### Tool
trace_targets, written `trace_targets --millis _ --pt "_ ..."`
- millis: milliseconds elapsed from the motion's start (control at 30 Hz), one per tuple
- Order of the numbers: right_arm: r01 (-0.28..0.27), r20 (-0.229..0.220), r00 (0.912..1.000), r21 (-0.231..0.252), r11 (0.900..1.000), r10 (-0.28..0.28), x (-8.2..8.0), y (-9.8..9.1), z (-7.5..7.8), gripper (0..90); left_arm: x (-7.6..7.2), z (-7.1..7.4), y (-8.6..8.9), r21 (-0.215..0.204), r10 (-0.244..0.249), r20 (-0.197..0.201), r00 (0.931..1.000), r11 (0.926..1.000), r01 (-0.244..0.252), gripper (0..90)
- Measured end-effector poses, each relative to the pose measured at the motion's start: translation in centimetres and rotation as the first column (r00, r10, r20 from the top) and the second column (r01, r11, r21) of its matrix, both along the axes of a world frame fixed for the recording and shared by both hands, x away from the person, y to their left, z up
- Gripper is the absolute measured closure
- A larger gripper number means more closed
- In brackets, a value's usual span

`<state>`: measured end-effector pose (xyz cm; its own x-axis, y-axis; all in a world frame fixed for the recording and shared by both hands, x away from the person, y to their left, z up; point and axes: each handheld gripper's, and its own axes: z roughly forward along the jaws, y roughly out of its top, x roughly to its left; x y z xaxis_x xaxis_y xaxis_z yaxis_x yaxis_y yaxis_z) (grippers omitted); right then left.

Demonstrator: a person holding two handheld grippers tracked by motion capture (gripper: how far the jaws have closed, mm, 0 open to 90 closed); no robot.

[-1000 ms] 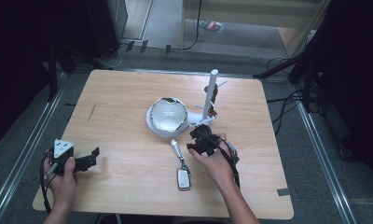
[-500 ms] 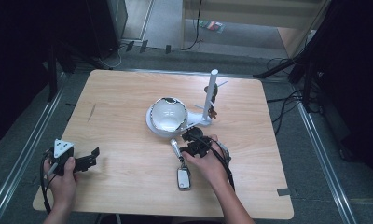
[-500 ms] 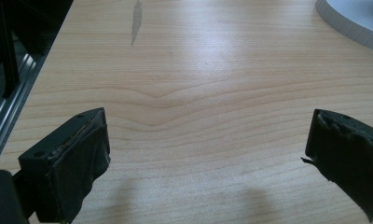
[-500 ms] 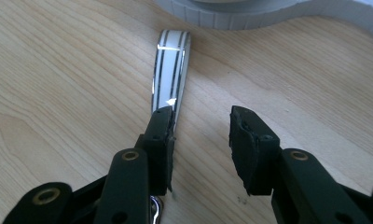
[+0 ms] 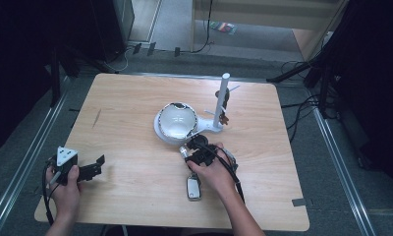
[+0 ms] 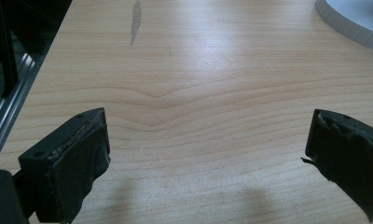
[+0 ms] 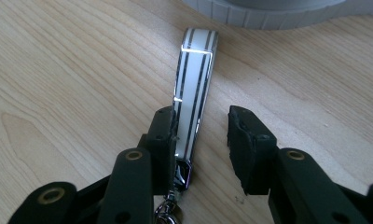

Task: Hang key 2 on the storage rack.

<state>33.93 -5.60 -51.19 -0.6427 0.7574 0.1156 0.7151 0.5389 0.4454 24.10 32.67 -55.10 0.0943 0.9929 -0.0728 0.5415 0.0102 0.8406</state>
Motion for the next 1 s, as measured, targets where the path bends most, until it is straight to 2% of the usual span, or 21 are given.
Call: trace_targets --millis 200,367,700,800,1000 --pt "-0.017 0.003 0.9998 0.018 0.9997 0.017 0.2 0.2 -0.1 67.8 0.0 0.0 0.0 0.001 -0.001 -0.001 1.0 1.0 0.001 0.0" --pt "-0.04 0.024 0.9989 0.006 0.9992 0.04 0.0 0.6 -0.1 72.0 0.0 0.0 0.0 0.001 -0.002 -0.003 1.0 1.0 0.002 0.0" --pt "-0.064 0.034 0.9974 -0.003 0.9979 0.064 -0.4 1.3 -0.1 76.0 0.0 0.0 0.0 0.002 -0.002 -0.004 1.0 1.0 0.002 0.0" --pt "-0.075 0.037 0.9963 -0.05 0.9959 0.077 -0.5 1.7 -0.5 74.9 0.0 0.0 0.0 0.002 -0.003 -0.004 1.0 1.0 0.003 0.0" --pt "-0.08 0.064 0.9942 -0.092 0.9925 0.086 -1.1 2.4 -0.4 77.1 0.0 0.0 0.0 0.0 -0.003 -0.004 1.0 1.0 0.003 0.0"
